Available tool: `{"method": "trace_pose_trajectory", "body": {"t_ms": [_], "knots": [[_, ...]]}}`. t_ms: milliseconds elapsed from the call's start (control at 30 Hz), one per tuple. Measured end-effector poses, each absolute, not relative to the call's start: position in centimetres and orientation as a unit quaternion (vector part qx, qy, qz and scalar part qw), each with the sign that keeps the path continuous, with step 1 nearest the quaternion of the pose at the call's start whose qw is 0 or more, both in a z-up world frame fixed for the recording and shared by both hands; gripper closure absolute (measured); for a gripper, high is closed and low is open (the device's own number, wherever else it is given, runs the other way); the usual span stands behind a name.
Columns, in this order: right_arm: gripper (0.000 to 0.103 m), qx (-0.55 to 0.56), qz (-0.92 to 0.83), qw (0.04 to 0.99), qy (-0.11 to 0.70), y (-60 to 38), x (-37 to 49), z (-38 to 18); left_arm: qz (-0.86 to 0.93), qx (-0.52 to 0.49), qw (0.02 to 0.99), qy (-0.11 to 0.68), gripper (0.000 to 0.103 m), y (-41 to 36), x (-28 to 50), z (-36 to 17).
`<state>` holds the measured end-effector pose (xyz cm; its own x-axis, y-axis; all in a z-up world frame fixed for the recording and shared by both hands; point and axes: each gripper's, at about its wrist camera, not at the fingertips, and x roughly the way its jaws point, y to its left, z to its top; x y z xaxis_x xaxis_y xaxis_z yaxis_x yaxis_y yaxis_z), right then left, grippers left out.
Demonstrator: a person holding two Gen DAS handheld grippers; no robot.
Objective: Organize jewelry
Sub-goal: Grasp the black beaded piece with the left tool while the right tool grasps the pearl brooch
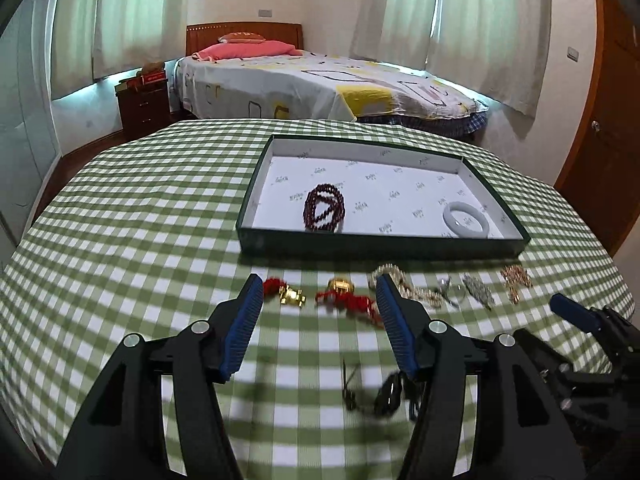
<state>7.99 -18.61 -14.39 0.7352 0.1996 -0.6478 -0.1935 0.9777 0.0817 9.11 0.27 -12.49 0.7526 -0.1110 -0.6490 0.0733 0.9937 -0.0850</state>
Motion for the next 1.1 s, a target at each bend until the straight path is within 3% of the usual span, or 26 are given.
{"method": "trace_pose_trajectory", "body": {"t_ms": [367, 567, 600, 633, 1100], "knots": [[0.038, 0.007, 0.114, 0.914, 0.389, -17.4, 7.6, -17.1, -0.044, -0.029, 0.929, 0.366, 0.046, 0.9, 6.6, -14.4], [0.053, 0.002, 0.114, 0.907, 0.404, -17.2, 7.9, -17.8, -0.046, -0.029, 0.927, 0.372, 0.046, 0.7, 6.6, -14.9], [0.062, 0.002, 0.118, 0.907, 0.404, -17.1, 7.9, -17.7, -0.047, -0.029, 0.926, 0.374, 0.046, 0.7, 6.6, -15.0], [0.064, 0.003, 0.121, 0.907, 0.403, -17.1, 7.7, -17.7, -0.048, -0.029, 0.925, 0.375, 0.046, 0.5, 6.6, -15.1], [0.064, 0.017, 0.097, 0.92, 0.38, -19.9, 7.1, -16.3, -0.095, -0.001, 0.919, 0.383, 0.046, -3.2, 6.1, -15.7]]}}
